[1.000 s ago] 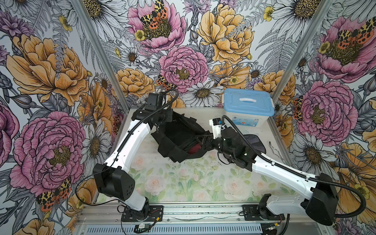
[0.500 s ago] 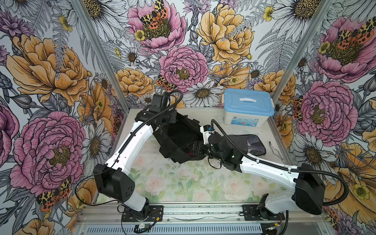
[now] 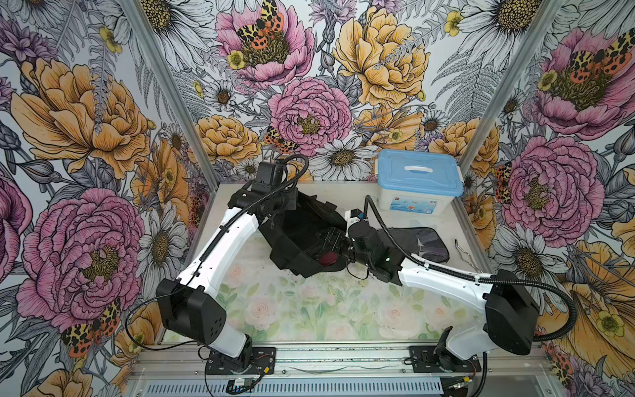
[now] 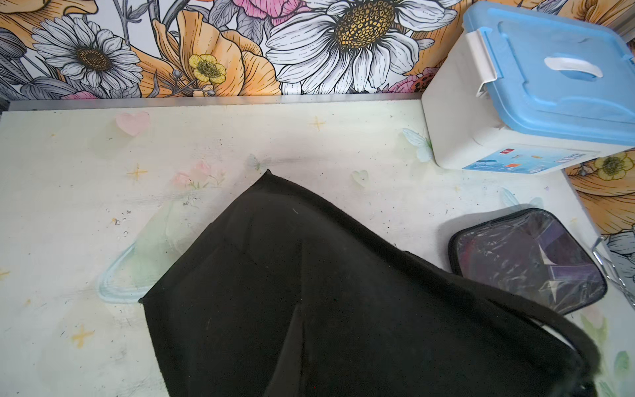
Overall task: Remove the ping pong set from the canvas bag
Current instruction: Pick up the ping pong set from the canvas bag.
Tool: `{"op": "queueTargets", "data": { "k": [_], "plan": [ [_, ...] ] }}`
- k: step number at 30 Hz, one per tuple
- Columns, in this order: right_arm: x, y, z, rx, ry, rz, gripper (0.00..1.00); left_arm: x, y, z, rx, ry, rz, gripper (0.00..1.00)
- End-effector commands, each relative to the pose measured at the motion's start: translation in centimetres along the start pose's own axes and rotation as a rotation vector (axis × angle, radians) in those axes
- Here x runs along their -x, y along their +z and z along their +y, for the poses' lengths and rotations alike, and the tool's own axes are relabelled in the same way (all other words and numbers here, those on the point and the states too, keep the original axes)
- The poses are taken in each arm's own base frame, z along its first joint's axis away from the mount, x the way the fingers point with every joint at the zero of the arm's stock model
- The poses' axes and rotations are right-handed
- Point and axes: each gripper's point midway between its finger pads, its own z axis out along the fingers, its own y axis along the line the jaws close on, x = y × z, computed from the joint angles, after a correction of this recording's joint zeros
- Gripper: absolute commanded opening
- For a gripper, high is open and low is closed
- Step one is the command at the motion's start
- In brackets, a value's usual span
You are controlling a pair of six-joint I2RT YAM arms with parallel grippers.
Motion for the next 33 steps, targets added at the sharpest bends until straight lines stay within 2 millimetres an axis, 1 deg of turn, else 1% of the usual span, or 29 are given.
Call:
{"op": "queueTargets", "data": {
  "k": [1, 5, 13, 16, 20, 21, 25, 28, 33],
  "plan": [
    [1.0, 0.2, 0.3, 0.012, 0.076, -0.034, 0.75, 4.4, -4.1, -2.7, -0.113, 0.007, -0.200, 0.00],
    [1.0, 0.7, -0.9, 0.001, 0.124, -0.028, 0.74, 4.6, -4.3, -3.3, -0.134, 0.023, -0.208, 0.00],
    [0.8, 0.8, -3.6, -0.068, 0.156, -0.026, 0.72, 4.0, -3.8, -4.8, -0.160, 0.065, -0.198, 0.00],
    [0.6, 1.1, -4.2, -0.087, 0.156, -0.018, 0.72, 3.8, -3.7, -5.1, -0.160, 0.074, -0.195, 0.00],
    [0.2, 1.8, -4.5, -0.084, 0.162, 0.004, 0.72, 3.4, -3.4, -5.3, -0.166, 0.081, -0.183, 0.00],
    [1.3, 1.9, -5.2, -0.092, 0.173, -0.015, 0.72, 3.4, -3.4, -5.4, -0.166, 0.083, -0.182, 0.00],
    [1.4, 2.2, -6.0, -0.119, 0.172, -0.012, 0.72, 3.3, -3.4, -5.5, -0.175, 0.080, -0.180, 0.00],
    [1.4, 2.7, -6.2, -0.122, 0.175, -0.004, 0.72, 3.2, -3.6, -5.5, -0.179, 0.082, -0.179, 0.00],
    [1.5, 3.3, -6.0, -0.121, 0.172, 0.005, 0.71, 3.0, -3.6, -5.4, -0.179, 0.084, -0.177, 0.00]
  ]
}}
